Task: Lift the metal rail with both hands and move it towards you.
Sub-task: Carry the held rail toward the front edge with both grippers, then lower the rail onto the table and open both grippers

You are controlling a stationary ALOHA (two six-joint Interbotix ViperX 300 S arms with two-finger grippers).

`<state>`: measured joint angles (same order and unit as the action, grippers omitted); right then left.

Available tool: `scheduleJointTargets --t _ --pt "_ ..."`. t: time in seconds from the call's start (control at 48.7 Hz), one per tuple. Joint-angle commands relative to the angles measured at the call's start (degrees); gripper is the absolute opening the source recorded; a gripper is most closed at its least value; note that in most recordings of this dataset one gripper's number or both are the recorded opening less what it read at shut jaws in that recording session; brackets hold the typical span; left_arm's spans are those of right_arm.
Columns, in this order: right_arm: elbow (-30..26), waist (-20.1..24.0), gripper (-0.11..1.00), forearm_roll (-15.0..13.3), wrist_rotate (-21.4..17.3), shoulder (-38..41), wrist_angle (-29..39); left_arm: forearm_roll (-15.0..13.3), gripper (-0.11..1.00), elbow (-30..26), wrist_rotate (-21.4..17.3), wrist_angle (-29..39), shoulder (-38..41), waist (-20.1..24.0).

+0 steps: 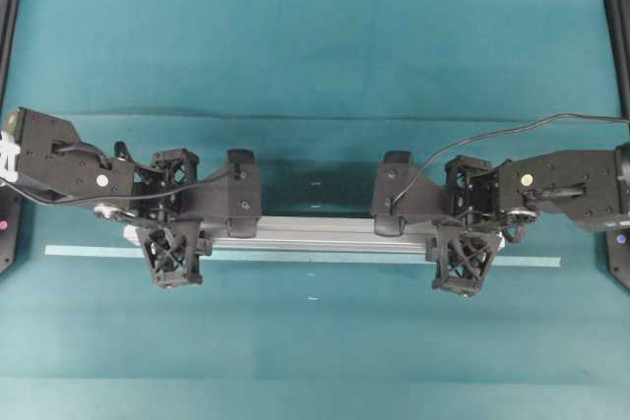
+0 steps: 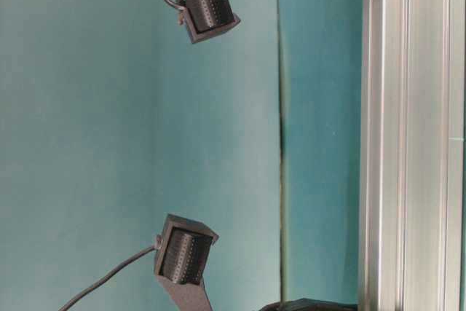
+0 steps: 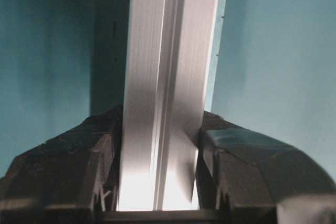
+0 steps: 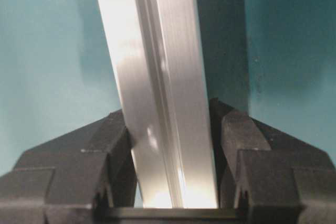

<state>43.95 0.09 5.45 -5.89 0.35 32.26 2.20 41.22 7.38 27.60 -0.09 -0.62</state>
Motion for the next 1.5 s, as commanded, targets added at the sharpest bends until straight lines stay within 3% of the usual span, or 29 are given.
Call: scheduleJointTargets --t 0.0,0.329,0.739,0.801,0.863,0.945,1.006,1.068,1.253,1.479 --pt "-0.4 -0.1 0.42 0.2 -1.0 1.4 -1.5 -0.3 0.31 -0.9 3.1 -1.0 -0.2 -0.4" --pt "0.2 -0.1 0.42 0.2 -0.6 1.3 -4.0 -0.3 0.31 0.4 1.4 -5.6 -0.4 -0.4" --pt "0.3 -0.3 0.42 0.3 -1.0 1.2 -4.3 -0.3 0.31 0.7 1.3 -6.0 -0.4 -0.4" --pt "0.3 -0.2 0.53 0.3 -1.0 1.3 -4.2 -0.2 0.31 0.9 1.3 -5.8 -0.4 -0.4" --pt "0.4 -0.2 0.69 0.6 -0.9 1.3 -4.1 -0.3 0.39 1.1 1.7 -5.7 -0.4 -0.4" --pt "0.4 -0.2 0.89 0.7 -0.9 1.4 -4.2 -0.3 0.64 1.4 1.5 -5.7 -0.5 -0.4" --pt "0.4 -0.2 0.96 0.7 -0.9 1.3 -4.3 -0.3 0.82 1.7 1.0 -5.6 -0.5 -0.4" --pt "0.5 -0.2 0.98 0.7 -1.1 1.3 -4.4 -0.3 0.93 1.7 0.9 -5.6 -0.5 -0.4" --pt "0.4 0.1 0.97 0.7 -1.4 1.3 -5.1 -0.3 0.87 2.0 0.8 -5.4 -0.5 -0.4" --pt "0.4 0.1 0.98 0.7 -1.3 1.2 -5.4 -0.3 0.89 1.9 0.7 -5.2 -0.7 -0.4"
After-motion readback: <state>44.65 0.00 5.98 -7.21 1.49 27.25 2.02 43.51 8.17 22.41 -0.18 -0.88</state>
